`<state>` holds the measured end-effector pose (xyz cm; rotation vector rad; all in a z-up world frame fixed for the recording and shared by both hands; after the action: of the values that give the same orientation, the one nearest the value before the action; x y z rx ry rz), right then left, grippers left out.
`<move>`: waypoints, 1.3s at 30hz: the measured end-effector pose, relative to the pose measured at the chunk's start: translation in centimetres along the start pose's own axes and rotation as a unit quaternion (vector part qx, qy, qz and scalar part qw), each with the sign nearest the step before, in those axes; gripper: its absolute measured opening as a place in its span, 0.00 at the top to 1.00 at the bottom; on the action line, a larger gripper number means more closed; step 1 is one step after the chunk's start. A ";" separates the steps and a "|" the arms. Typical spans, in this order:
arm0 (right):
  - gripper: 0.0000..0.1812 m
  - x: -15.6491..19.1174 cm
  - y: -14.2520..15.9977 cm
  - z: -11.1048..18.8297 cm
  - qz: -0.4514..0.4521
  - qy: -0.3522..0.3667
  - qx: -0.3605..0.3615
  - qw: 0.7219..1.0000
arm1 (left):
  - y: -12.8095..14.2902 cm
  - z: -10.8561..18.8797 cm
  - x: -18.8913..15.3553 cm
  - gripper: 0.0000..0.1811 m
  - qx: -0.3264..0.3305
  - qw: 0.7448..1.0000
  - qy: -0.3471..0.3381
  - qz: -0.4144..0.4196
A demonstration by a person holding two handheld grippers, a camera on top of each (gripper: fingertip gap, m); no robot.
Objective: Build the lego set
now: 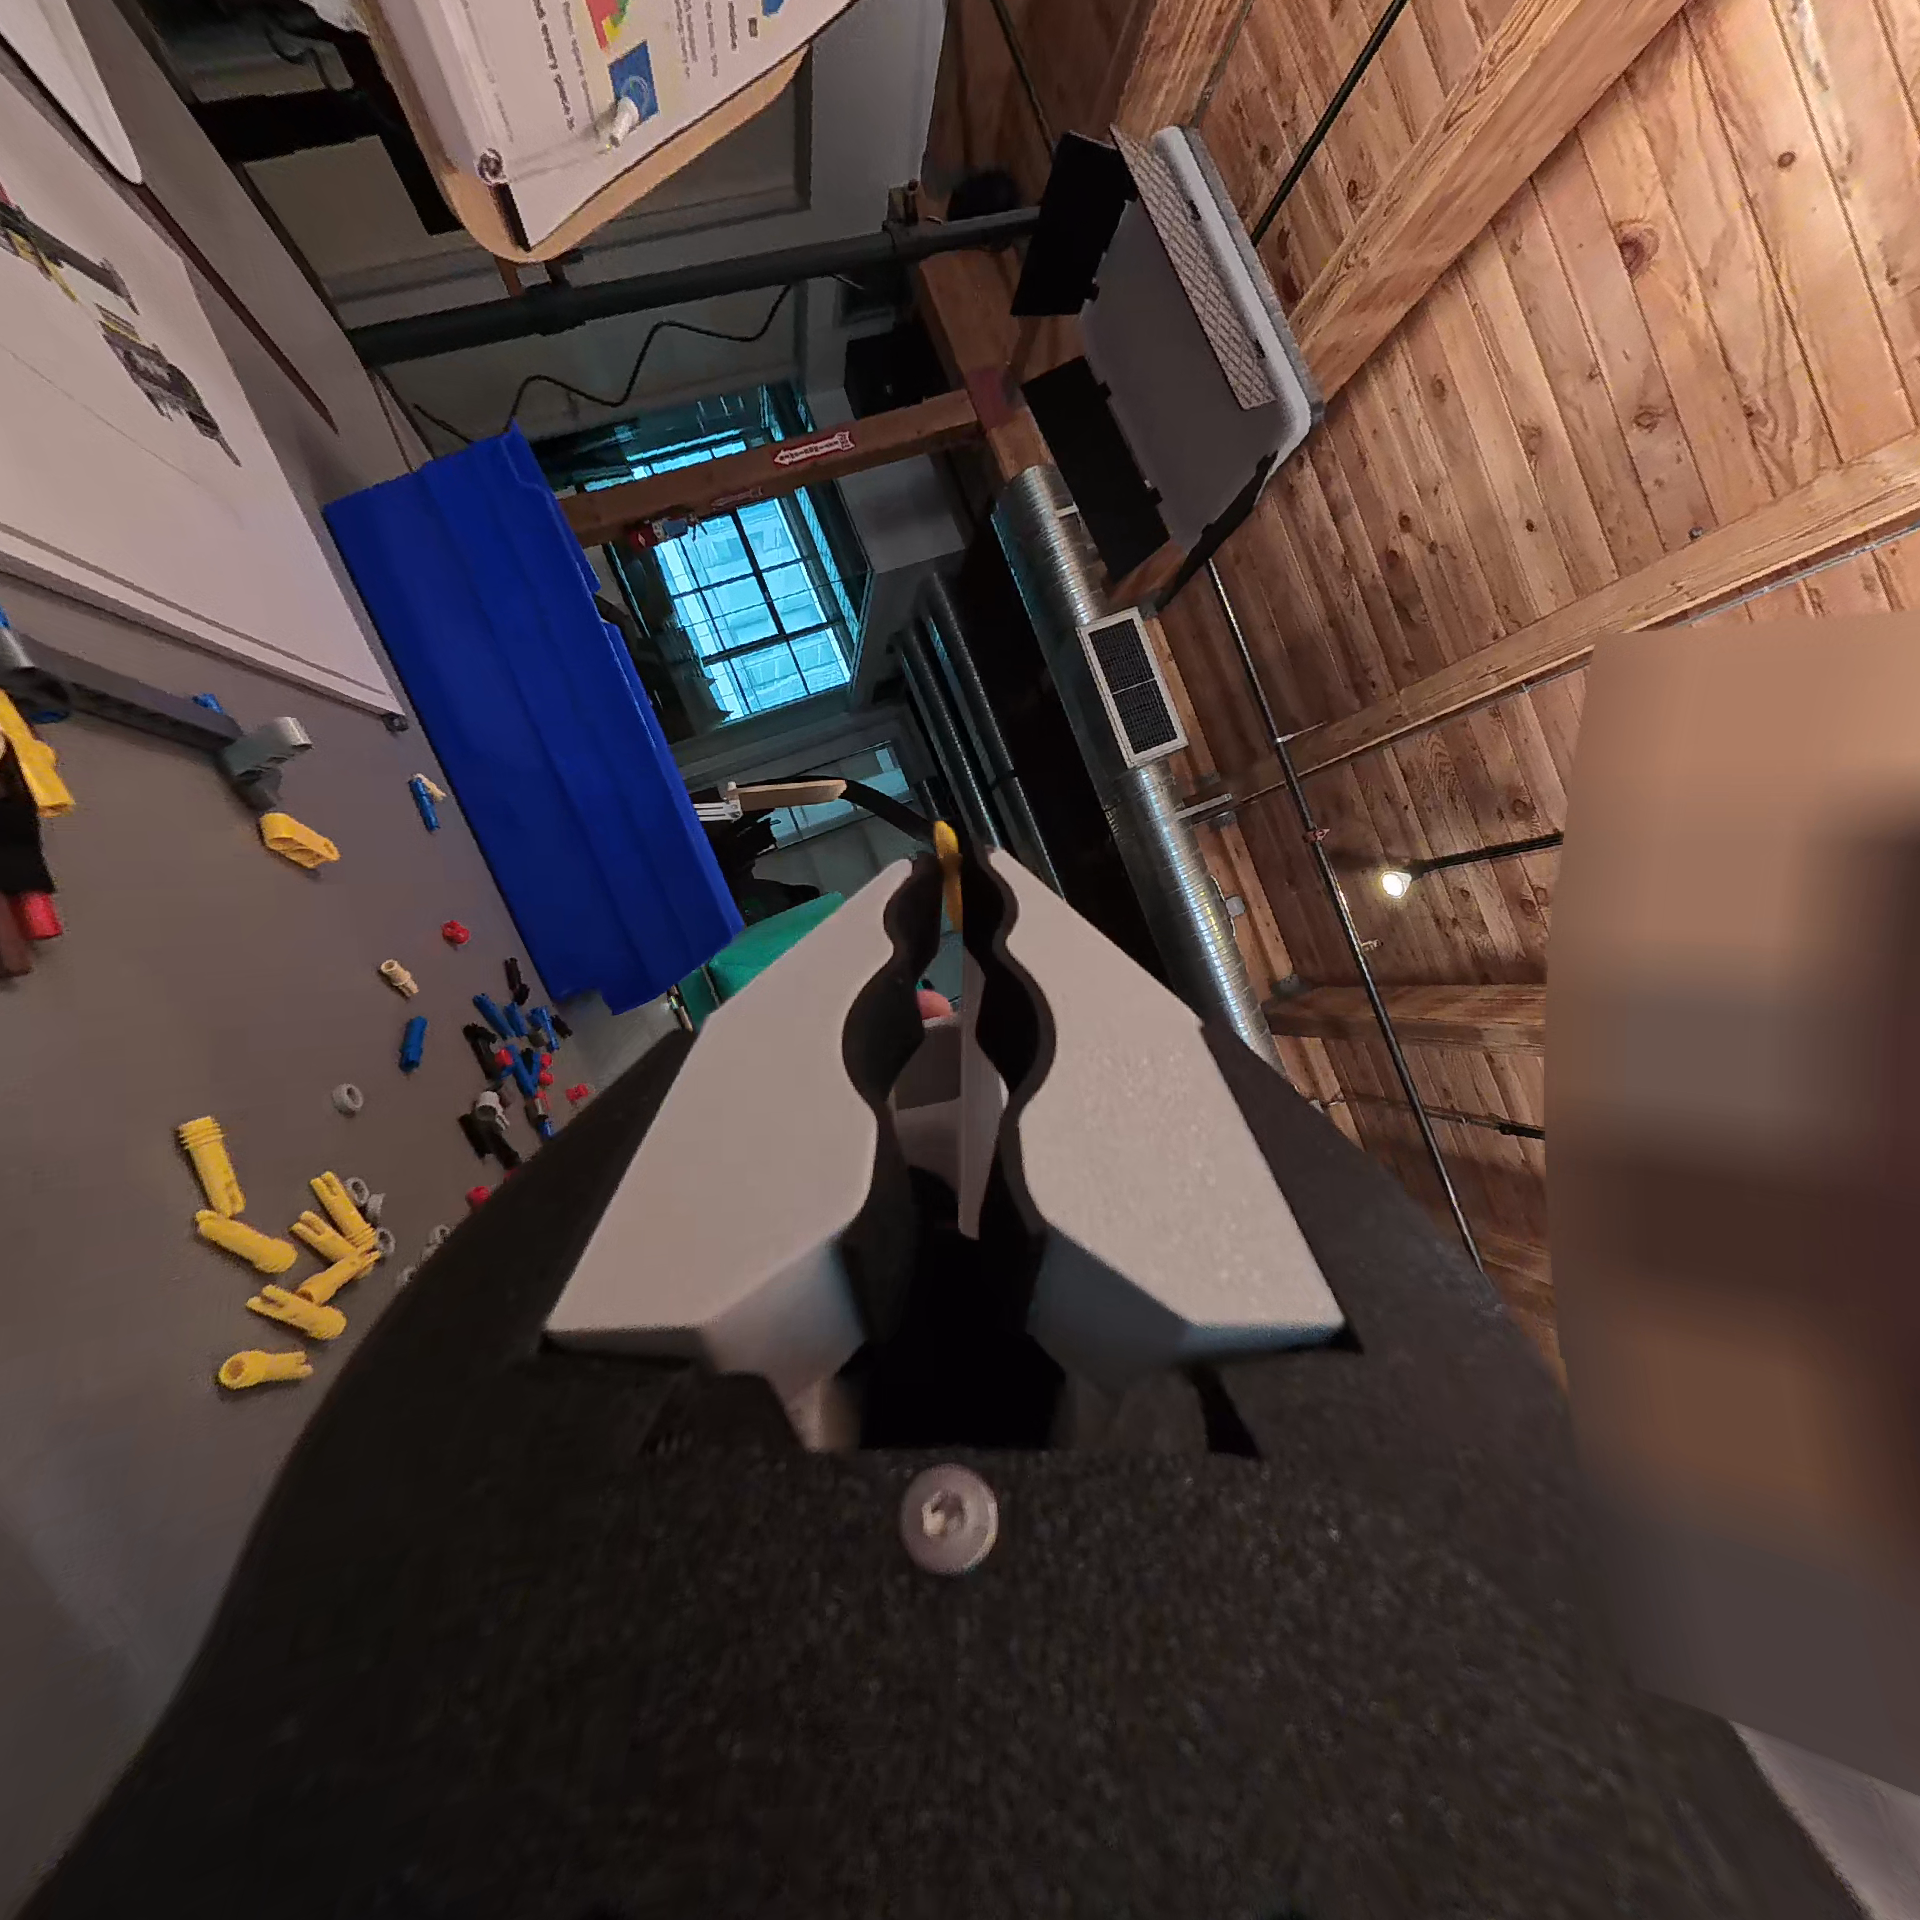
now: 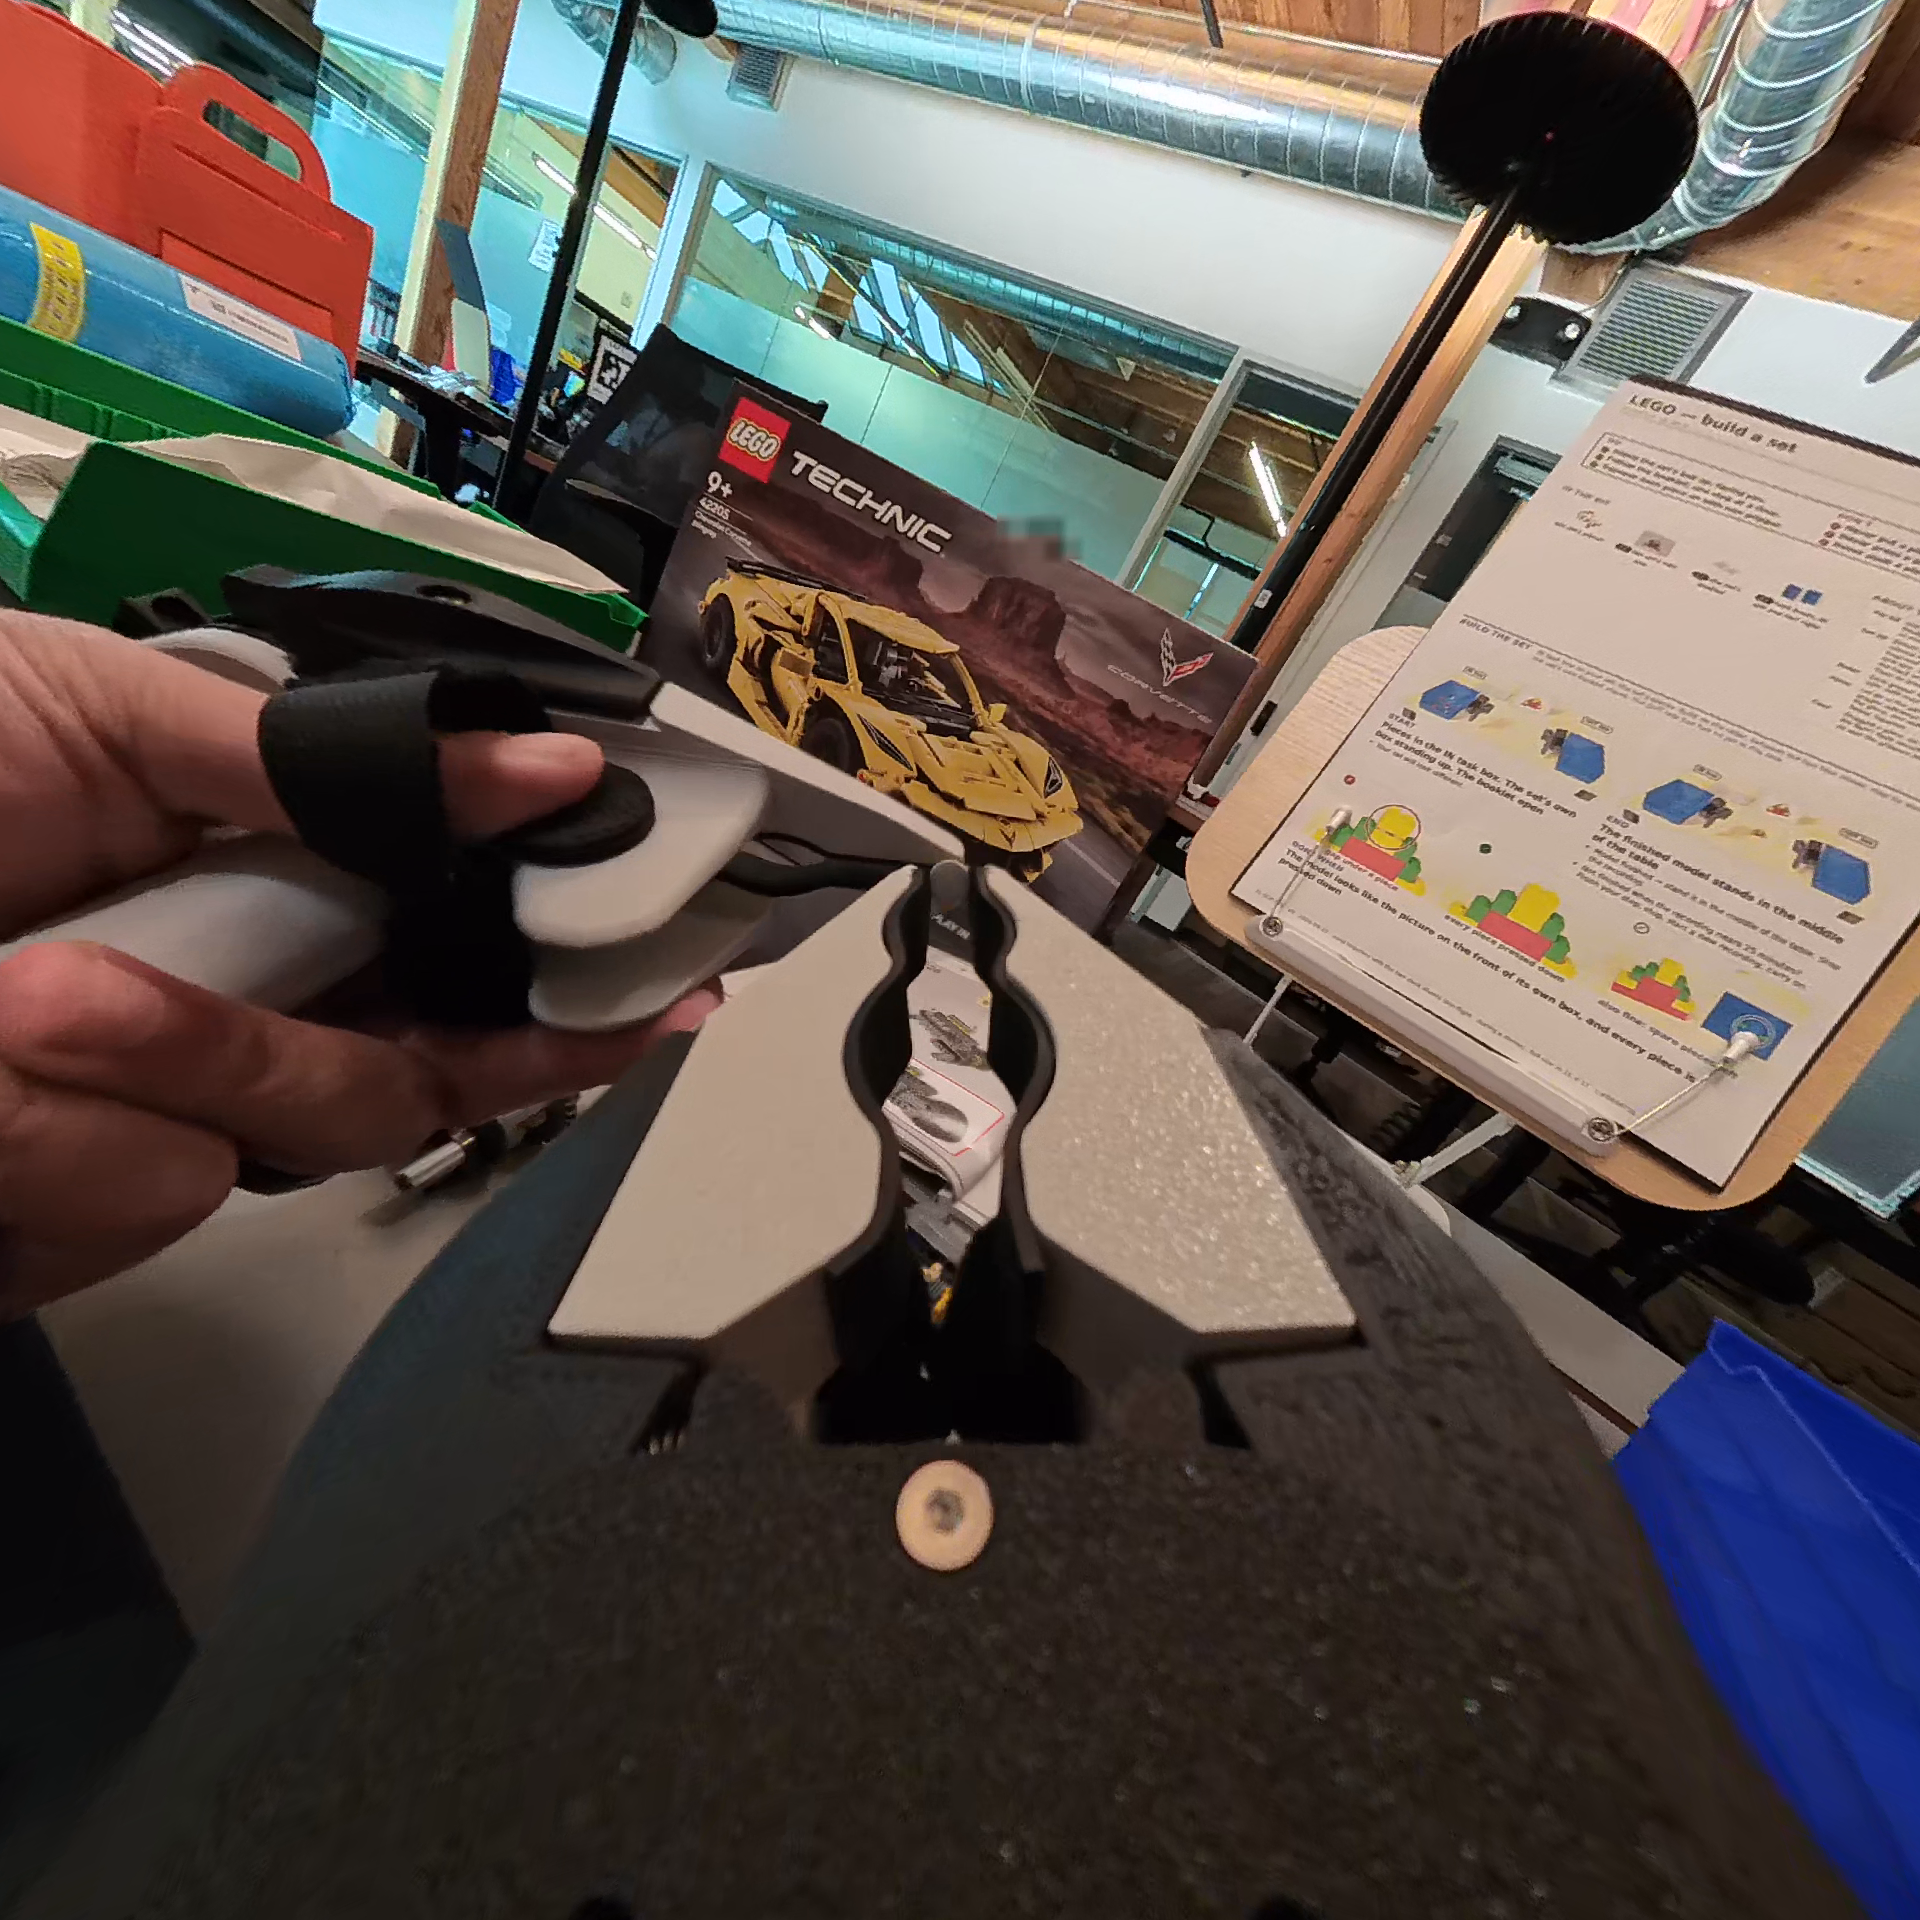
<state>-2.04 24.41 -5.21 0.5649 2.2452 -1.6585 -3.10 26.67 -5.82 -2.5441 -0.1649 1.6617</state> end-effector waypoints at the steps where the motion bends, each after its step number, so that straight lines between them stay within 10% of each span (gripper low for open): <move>1: 0.96 0.0 -0.1 0.0 -0.004 -0.003 -0.004 1.000 | 0.0 0.1 -0.1 0.98 0.003 1.000 0.005 0.004; 19: 0.96 0.9 -1.2 0.2 0.162 0.016 -0.035 0.986 | 0.9 0.2 -1.3 0.98 -0.044 0.992 0.039 0.116; 39: 0.96 1.1 -0.3 0.0 0.148 0.004 -0.009 0.989 | 0.2 1.1 -0.6 0.99 -0.029 0.994 -0.042 -0.100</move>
<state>-3.16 24.47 -5.48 0.8538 2.0599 -1.4866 -4.37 26.37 -5.75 -2.4049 -0.4645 1.7094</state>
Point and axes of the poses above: each gripper's, where its closed fingertips meet, z back along the fingers, y out of its underside, x = y × z across the jaws, the point moved 2 cm from there along z, back along the fingers, and after that the axes turned 9 degrees about -x, right-handed, at the moved point
